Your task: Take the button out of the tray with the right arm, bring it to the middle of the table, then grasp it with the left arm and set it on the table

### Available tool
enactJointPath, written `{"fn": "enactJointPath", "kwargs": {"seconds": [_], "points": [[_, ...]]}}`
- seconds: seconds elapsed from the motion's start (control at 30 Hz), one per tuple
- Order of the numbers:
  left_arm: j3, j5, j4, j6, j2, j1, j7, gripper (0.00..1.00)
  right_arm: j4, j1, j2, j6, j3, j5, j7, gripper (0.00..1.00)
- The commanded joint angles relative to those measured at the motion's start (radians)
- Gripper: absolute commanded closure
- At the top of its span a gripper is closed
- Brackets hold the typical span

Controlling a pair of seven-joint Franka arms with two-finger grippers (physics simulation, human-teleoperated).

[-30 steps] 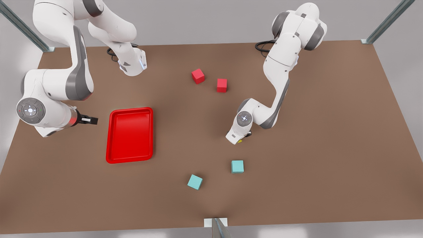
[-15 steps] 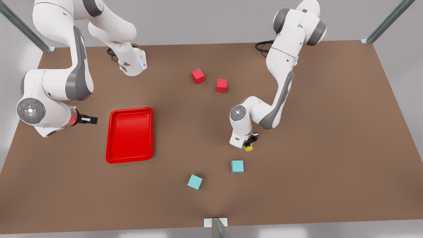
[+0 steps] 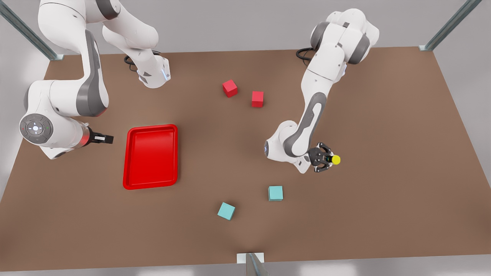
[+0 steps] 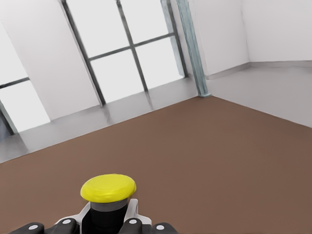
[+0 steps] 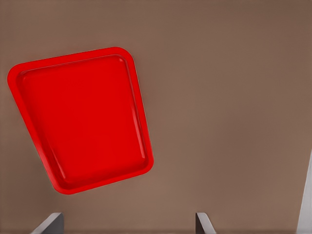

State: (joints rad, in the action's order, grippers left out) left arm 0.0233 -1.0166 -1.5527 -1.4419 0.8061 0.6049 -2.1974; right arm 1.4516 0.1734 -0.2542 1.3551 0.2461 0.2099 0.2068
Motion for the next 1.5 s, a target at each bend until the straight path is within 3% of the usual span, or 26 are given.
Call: {"fn": "enactJointPath", "kwargs": {"seconds": [0.0, 0.6, 0.63, 0.67, 1.47], "points": [[0.001, -0.074, 0.000, 0.090, 0.018, 0.001, -0.924, 0.65, 0.000, 0.000, 0.001, -0.001, -0.001, 0.000, -0.004, 0.00], [0.003, -0.183, 0.000, -0.026, 0.212, -0.004, -0.921, 0.63, -0.002, 0.000, 0.001, 0.002, -0.001, 0.002, -0.004, 0.00], [0.003, -0.183, 0.000, -0.026, 0.214, -0.004, -0.918, 0.54, -0.002, 0.000, 0.001, 0.001, 0.001, 0.002, -0.004, 0.00], [0.003, -0.184, 0.000, -0.026, 0.212, -0.004, -0.915, 0.01, -0.002, 0.000, 0.001, 0.002, 0.001, 0.002, -0.004, 0.00], [0.047, -0.206, 0.000, 0.017, 0.173, 0.009, -0.849, 0.00, -0.002, -0.002, 0.000, 0.002, 0.001, 0.013, -0.004, 0.00]]}}
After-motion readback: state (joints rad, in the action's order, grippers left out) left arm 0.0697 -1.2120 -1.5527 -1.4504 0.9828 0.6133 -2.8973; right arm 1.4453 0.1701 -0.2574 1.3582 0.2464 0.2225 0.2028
